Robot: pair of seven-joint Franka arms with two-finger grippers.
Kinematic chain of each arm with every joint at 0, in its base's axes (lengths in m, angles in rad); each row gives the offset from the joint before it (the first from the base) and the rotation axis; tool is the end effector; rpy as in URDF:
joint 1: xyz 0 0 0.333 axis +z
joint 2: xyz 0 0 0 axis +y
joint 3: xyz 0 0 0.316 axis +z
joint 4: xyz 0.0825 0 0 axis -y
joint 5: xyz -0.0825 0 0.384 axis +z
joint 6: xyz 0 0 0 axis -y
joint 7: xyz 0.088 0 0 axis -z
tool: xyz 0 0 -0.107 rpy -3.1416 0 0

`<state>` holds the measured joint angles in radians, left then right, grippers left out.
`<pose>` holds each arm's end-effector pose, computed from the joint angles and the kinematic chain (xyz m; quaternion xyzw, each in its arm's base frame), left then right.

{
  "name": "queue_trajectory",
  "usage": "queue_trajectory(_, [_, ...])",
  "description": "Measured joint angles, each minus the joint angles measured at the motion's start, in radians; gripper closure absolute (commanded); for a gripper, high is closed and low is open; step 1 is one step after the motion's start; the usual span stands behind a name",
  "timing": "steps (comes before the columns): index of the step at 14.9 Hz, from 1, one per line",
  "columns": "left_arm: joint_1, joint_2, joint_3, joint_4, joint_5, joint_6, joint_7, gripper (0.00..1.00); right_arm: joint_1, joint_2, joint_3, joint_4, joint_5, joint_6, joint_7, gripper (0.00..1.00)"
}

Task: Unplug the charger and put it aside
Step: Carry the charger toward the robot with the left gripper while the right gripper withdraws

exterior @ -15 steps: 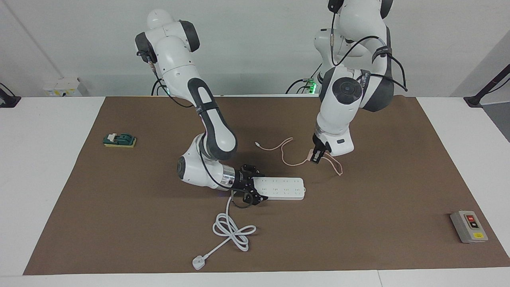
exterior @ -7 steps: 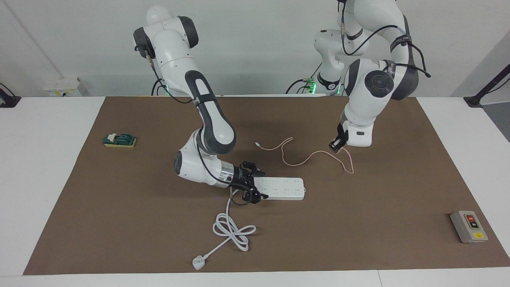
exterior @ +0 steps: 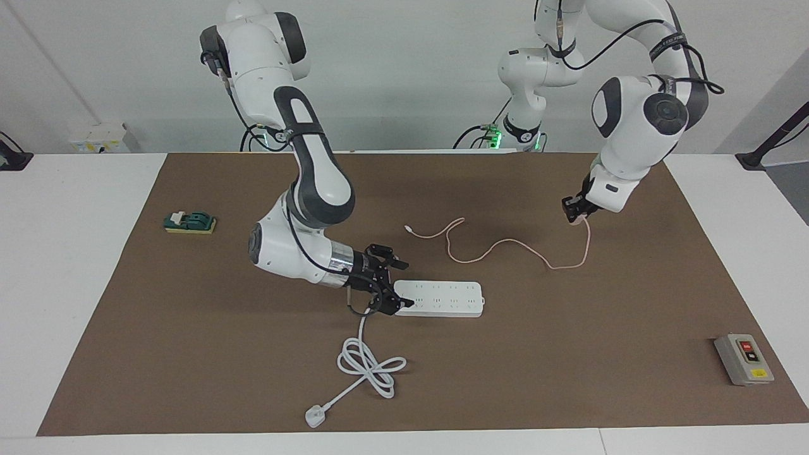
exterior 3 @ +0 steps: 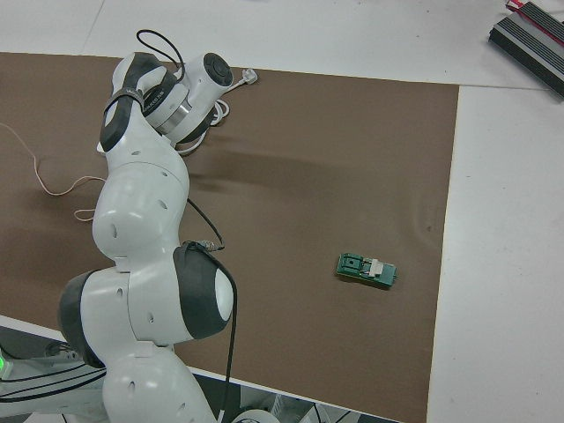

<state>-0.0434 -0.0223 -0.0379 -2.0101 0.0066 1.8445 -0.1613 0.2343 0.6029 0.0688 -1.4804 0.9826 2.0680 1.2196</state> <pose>0.5300 -0.0428 0.4522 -0.9967 -0.0388 0.0706 0.0122 0.6774 0.2477 0.3445 -0.6790 0.5948 0.3027 0.3058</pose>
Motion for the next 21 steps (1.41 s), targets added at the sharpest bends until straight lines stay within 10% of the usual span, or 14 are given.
queue_trajectory(10, [0.139, -0.059, -0.001, -0.233, -0.182, 0.233, 0.437, 1.0, -0.024, -0.255, 0.0, 0.0, -0.51, -0.243, -0.076, 0.0])
queue_trajectory(19, [0.202, -0.016, 0.001, -0.388, -0.386, 0.441, 0.611, 1.0, -0.151, -0.409, -0.003, -0.001, -0.831, -0.475, -0.936, 0.0])
queue_trajectory(20, [0.213, -0.011, 0.001, -0.388, -0.416, 0.441, 0.625, 0.64, -0.169, -0.425, -0.003, -0.001, -0.853, -0.491, -1.026, 0.0])
queue_trajectory(21, [0.224, -0.006, 0.001, -0.388, -0.445, 0.44, 0.648, 0.01, -0.183, -0.443, -0.003, -0.004, -0.874, -0.505, -1.101, 0.0])
